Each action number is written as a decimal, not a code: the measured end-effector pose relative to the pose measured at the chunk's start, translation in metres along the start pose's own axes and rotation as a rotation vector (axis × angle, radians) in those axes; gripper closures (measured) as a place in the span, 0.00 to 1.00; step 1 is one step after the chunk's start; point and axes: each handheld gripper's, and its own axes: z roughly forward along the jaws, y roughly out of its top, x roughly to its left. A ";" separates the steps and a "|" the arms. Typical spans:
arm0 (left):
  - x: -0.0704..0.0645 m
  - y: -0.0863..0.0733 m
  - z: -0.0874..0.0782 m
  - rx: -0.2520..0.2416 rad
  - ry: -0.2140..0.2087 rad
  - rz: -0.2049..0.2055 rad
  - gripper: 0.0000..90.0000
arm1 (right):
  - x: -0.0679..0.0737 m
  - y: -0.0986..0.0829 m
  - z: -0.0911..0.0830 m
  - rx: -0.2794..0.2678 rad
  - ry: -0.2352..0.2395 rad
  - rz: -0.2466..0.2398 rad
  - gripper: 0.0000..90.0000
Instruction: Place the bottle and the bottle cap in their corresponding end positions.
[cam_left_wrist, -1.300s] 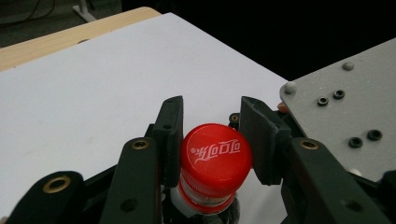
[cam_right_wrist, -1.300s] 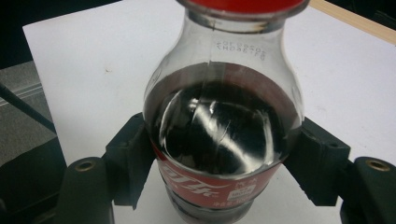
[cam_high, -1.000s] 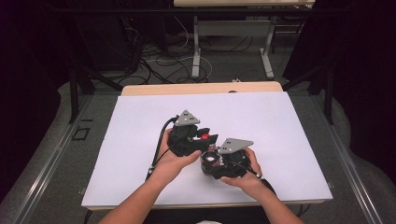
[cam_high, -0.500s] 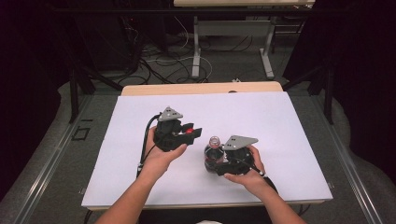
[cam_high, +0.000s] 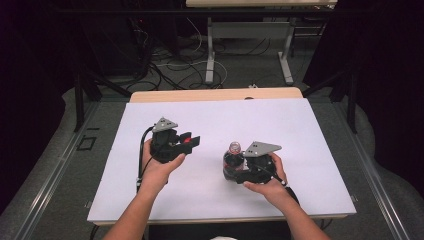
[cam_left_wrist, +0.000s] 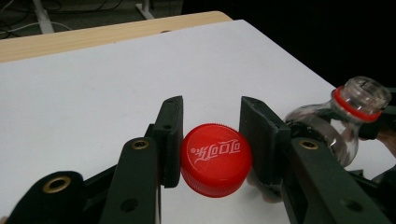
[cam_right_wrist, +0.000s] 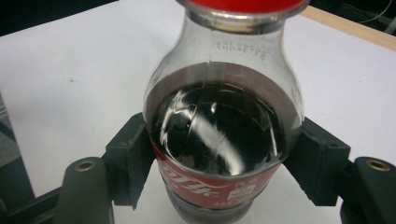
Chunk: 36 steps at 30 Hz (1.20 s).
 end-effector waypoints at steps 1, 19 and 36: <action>0.003 -0.001 -0.001 0.003 -0.004 -0.008 0.68 | -0.003 0.000 -0.001 -0.003 -0.012 0.002 0.33; 0.031 -0.013 -0.011 -0.001 0.012 -0.046 0.68 | -0.034 0.016 0.008 -0.032 -0.102 0.081 0.33; 0.033 -0.023 -0.015 0.000 0.013 -0.060 0.68 | -0.061 0.043 0.045 -0.030 -0.190 0.085 0.33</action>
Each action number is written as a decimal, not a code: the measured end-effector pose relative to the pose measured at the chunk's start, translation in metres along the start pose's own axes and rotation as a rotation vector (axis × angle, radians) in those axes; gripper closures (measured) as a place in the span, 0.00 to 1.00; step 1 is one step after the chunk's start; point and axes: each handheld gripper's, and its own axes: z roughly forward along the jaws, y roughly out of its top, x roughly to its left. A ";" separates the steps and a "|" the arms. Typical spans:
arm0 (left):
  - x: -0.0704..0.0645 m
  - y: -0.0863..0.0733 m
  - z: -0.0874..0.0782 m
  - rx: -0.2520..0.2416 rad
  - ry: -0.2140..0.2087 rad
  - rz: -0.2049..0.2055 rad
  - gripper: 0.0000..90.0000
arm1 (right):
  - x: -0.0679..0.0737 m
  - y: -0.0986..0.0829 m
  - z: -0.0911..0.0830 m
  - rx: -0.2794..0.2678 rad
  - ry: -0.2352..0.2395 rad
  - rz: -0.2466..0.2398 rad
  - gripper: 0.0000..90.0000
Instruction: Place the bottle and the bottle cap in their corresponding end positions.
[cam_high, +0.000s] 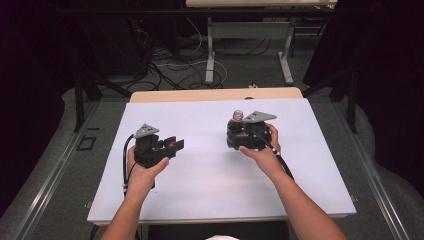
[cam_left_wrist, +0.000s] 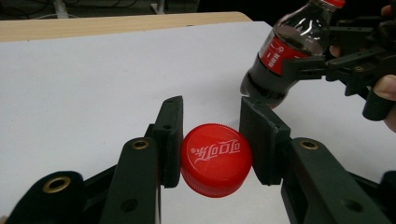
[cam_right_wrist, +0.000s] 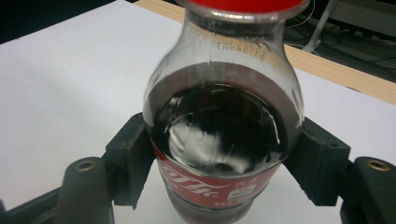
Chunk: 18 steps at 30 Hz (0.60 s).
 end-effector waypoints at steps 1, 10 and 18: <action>0.001 0.000 0.000 -0.004 0.002 0.000 0.68 | 0.000 0.000 0.000 0.000 0.000 0.000 0.33; 0.002 0.003 -0.003 -0.023 0.001 -0.015 0.68 | 0.006 0.008 0.025 0.001 0.010 -0.001 0.33; 0.001 0.001 0.000 -0.006 -0.004 -0.008 0.68 | 0.008 0.010 0.046 -0.002 0.012 0.019 0.33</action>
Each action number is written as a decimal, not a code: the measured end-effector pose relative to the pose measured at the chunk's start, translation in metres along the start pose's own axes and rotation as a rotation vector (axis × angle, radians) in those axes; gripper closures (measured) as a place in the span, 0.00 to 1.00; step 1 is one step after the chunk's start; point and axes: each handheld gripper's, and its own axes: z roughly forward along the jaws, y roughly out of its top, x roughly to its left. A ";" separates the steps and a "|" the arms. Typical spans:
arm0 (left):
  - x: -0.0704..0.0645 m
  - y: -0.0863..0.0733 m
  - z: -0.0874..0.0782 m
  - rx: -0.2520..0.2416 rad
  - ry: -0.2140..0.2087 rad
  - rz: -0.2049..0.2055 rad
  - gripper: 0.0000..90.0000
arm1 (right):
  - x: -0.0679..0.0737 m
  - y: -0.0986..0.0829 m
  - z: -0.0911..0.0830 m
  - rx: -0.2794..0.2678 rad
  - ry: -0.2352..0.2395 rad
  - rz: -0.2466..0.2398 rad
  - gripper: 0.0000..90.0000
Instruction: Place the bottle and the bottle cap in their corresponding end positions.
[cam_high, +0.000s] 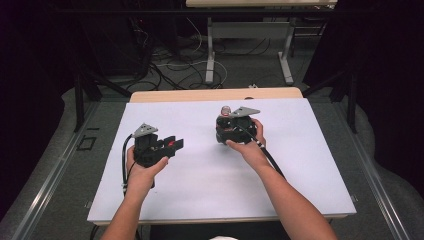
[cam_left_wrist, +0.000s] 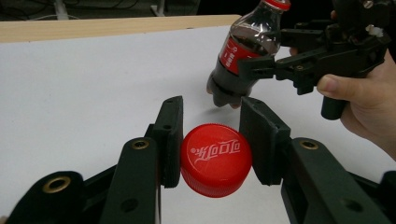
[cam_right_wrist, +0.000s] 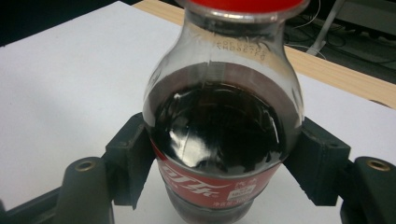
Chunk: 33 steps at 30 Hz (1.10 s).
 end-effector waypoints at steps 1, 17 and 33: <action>0.000 -0.001 0.001 -0.005 0.000 -0.011 0.68 | 0.001 0.000 0.003 0.001 0.004 0.009 0.33; 0.002 -0.004 -0.001 -0.006 0.005 -0.024 0.68 | 0.002 -0.013 0.024 0.014 0.007 0.026 0.33; 0.003 -0.005 -0.003 -0.010 0.013 -0.015 0.68 | 0.004 -0.027 0.030 -0.012 0.022 -0.004 0.31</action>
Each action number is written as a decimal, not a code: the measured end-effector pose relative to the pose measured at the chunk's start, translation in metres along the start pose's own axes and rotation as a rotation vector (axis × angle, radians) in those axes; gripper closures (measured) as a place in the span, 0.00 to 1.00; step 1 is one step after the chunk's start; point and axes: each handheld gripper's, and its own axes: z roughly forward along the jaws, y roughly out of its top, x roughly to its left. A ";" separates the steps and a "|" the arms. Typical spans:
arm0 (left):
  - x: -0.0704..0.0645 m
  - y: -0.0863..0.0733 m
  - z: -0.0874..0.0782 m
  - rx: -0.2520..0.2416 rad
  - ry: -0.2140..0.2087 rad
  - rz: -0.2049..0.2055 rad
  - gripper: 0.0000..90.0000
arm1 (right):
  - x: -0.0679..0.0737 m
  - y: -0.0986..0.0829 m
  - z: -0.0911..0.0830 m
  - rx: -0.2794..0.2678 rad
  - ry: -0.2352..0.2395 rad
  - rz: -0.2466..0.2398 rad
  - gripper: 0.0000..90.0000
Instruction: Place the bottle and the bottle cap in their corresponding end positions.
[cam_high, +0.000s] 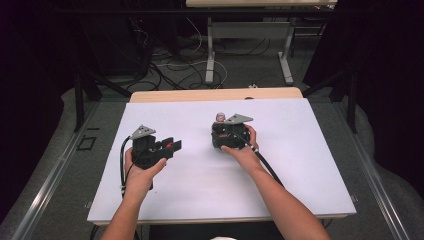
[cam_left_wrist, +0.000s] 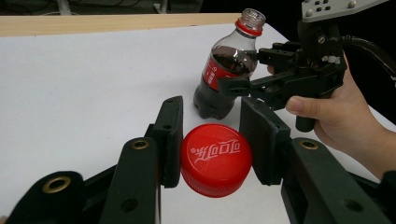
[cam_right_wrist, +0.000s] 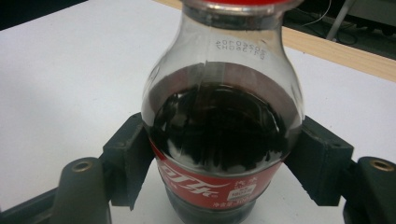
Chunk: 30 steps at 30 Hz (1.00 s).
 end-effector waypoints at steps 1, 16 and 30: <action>0.000 0.000 0.000 0.002 0.000 -0.001 0.68 | 0.000 0.000 0.000 0.000 0.000 0.000 0.31; 0.003 -0.004 0.006 0.025 0.007 -0.006 0.68 | -0.003 -0.016 0.002 0.140 -0.005 0.030 0.17; -0.003 -0.013 0.028 0.089 -0.002 0.012 0.68 | -0.001 -0.029 -0.037 0.207 -0.016 -0.003 0.00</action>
